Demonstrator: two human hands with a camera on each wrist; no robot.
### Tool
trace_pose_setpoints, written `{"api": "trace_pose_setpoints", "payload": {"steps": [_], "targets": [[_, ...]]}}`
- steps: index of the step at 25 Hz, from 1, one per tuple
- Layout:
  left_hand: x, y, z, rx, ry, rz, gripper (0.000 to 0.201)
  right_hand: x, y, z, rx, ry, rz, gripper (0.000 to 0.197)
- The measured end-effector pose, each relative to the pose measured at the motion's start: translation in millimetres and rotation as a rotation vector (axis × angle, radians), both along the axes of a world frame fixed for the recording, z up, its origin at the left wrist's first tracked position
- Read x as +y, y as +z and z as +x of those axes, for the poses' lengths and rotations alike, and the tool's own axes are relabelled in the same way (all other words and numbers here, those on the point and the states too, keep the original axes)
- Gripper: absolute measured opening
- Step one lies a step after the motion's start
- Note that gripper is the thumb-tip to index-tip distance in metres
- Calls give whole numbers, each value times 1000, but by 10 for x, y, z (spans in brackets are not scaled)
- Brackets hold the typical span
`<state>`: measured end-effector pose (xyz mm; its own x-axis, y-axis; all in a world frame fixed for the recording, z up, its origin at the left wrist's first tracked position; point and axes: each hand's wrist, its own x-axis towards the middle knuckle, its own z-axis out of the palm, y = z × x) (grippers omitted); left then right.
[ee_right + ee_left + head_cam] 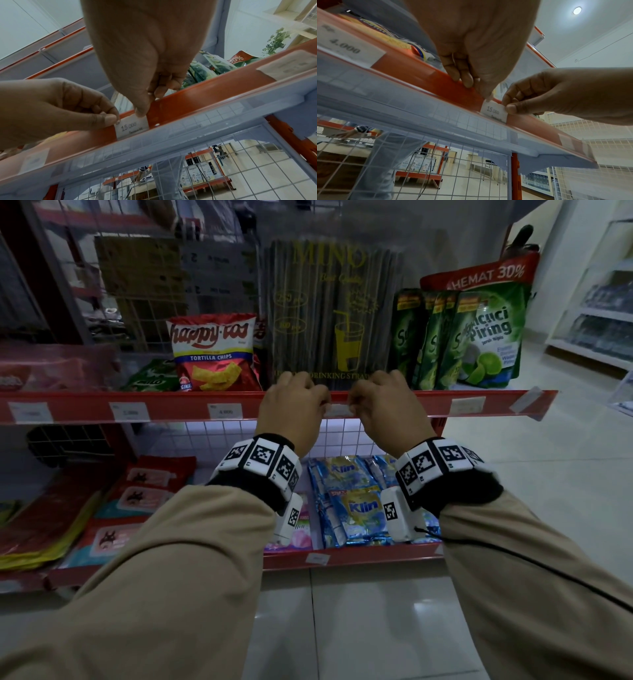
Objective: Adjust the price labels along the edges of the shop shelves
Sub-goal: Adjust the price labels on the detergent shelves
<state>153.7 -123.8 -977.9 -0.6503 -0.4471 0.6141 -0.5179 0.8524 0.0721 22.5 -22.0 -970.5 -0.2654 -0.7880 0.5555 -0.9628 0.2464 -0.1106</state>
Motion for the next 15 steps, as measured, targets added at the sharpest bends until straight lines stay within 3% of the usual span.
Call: {"api": "trace_pose_setpoints", "payload": {"steps": [7, 11, 15], "targets": [[103, -172, 75, 135, -29, -33, 20, 45, -187, 22, 6, 48, -188, 22], [198, -392, 116, 143, 49, -63, 45, 104, -446, 52, 63, 38, -321, 34], [254, -732, 97, 125, 41, -23, 67, 187, -962, 80, -82, 97, -322, 32]]}}
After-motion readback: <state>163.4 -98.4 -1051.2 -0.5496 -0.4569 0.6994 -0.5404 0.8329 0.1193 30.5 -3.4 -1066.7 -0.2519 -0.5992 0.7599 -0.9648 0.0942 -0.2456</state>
